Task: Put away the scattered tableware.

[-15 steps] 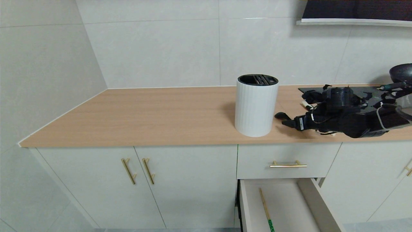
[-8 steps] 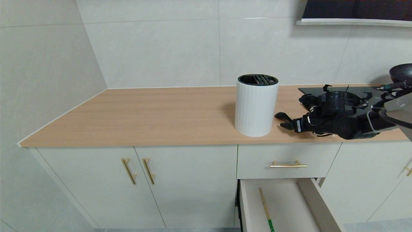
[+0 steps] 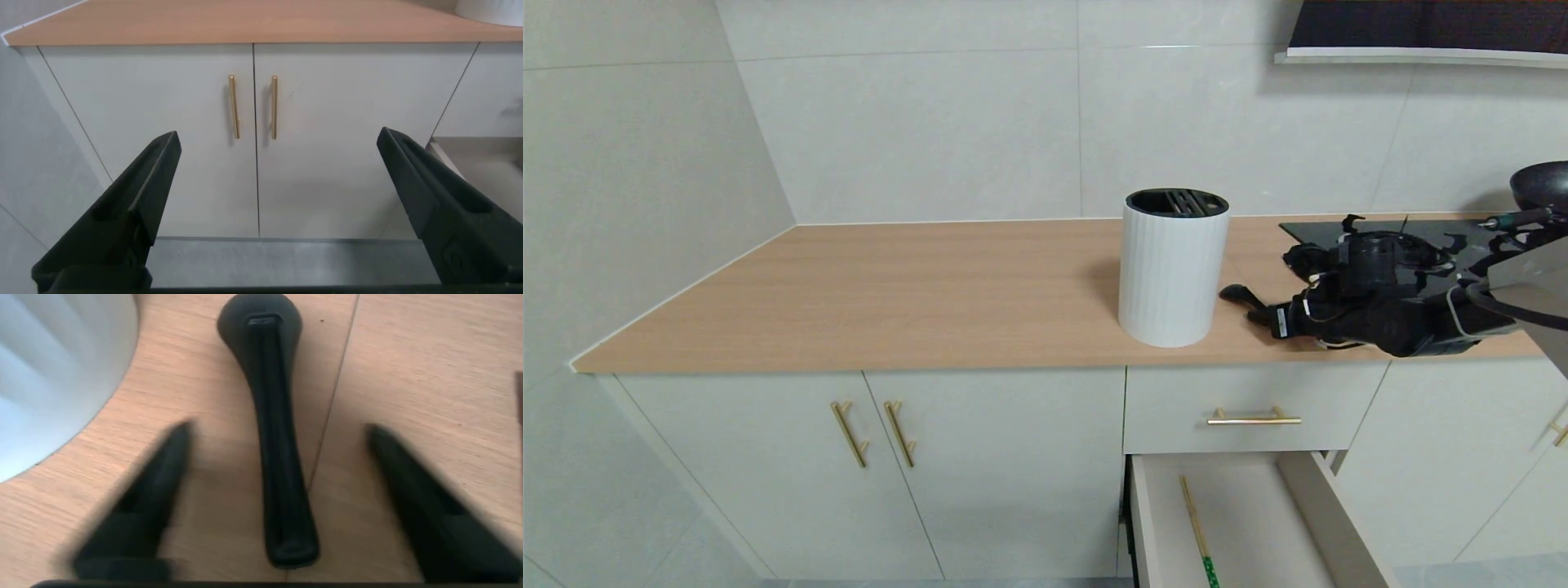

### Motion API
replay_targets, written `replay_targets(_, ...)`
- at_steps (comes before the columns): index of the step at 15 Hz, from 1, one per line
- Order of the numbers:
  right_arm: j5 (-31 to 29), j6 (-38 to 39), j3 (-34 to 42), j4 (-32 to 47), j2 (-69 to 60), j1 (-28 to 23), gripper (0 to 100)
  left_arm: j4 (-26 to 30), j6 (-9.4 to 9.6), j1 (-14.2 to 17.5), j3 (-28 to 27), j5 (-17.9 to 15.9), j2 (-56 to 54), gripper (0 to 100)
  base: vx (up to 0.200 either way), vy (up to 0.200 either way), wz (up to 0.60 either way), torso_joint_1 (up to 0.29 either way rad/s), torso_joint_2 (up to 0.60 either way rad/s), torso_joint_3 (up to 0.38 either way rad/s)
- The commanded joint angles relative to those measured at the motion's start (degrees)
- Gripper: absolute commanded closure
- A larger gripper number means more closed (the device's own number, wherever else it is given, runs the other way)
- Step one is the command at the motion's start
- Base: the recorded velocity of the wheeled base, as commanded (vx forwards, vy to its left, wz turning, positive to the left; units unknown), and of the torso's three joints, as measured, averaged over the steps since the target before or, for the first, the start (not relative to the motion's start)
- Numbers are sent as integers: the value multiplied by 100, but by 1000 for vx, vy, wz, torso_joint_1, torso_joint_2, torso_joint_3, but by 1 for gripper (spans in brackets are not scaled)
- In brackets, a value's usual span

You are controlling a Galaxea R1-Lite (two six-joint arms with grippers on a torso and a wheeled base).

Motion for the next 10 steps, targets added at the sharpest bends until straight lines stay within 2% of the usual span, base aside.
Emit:
replay_targets(1,6,-2,1,26,57,16,100,0,-2,4,0,3,0,0,0,0,0,0,0,0)
replay_targets(8,-21,42,-79,34,30,34,100,0,-2,-4,0,3,0,0,0,0,0,0,0,0)
replay_targets(10,-91,376,-70,61,-119,69,100,0,-2,4,0,3,0,0,0,0,0,0,0,0)
